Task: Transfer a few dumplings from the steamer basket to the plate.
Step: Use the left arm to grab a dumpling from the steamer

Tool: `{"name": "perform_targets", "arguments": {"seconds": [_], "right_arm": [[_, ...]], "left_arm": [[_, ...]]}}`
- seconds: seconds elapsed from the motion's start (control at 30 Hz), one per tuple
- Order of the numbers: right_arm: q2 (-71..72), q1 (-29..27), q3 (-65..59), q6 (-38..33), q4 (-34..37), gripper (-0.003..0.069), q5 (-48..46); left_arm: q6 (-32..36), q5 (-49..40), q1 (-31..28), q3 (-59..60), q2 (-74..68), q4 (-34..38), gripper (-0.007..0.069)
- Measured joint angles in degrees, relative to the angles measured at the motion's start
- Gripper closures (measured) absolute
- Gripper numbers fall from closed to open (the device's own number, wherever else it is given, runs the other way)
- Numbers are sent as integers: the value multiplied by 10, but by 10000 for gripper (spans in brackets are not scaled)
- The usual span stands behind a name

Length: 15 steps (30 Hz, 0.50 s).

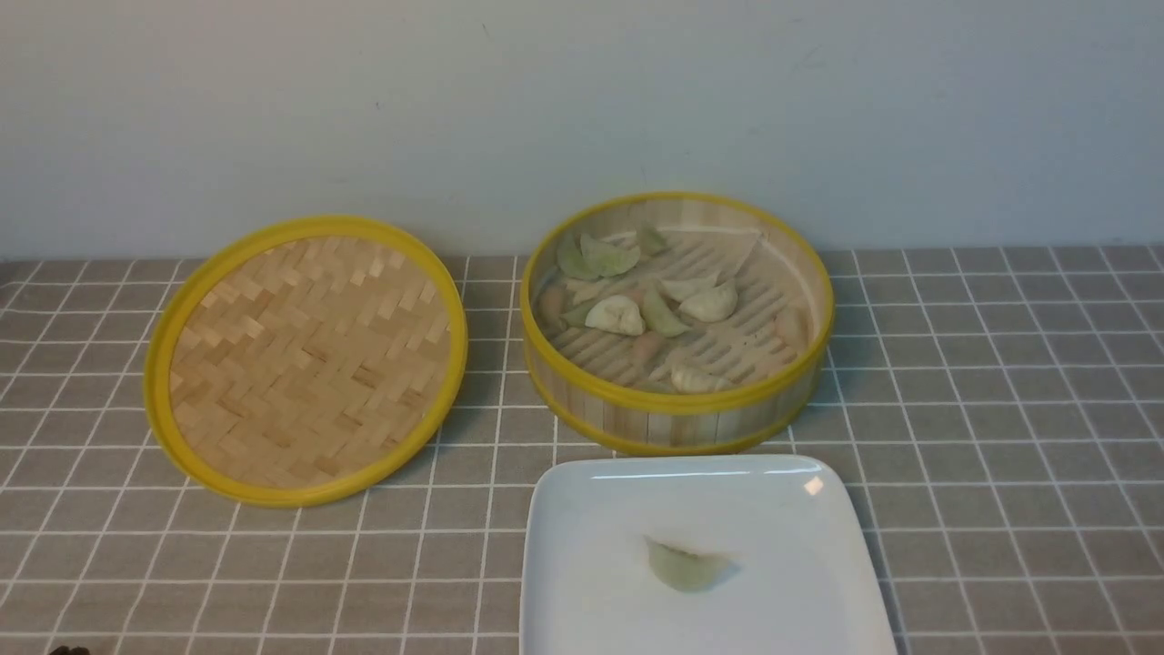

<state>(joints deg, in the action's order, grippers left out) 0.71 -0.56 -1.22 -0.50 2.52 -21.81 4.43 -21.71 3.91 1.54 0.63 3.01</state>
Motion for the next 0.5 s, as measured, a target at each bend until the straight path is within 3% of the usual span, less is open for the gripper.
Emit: {"name": "perform_targets", "arguments": {"seconds": [0.2,0.27,0.3,0.43,0.5], "right_arm": [[0,1,-2,21,36,673,17],[0,1,-4,68,132,673,59],[0,1,-4,72,141,673,59],[0,2,-4,147,327,673,124],[0,2,-4,151,369,673,144]], "left_arm": [[-8,20,0,1,0,31,629],[-33,57,0,1,0,96,629],[-36,60,0,1,0,102,629],[-95,107,0,1,0,278,629],[-100,117,0,1,0,345,629]]}}
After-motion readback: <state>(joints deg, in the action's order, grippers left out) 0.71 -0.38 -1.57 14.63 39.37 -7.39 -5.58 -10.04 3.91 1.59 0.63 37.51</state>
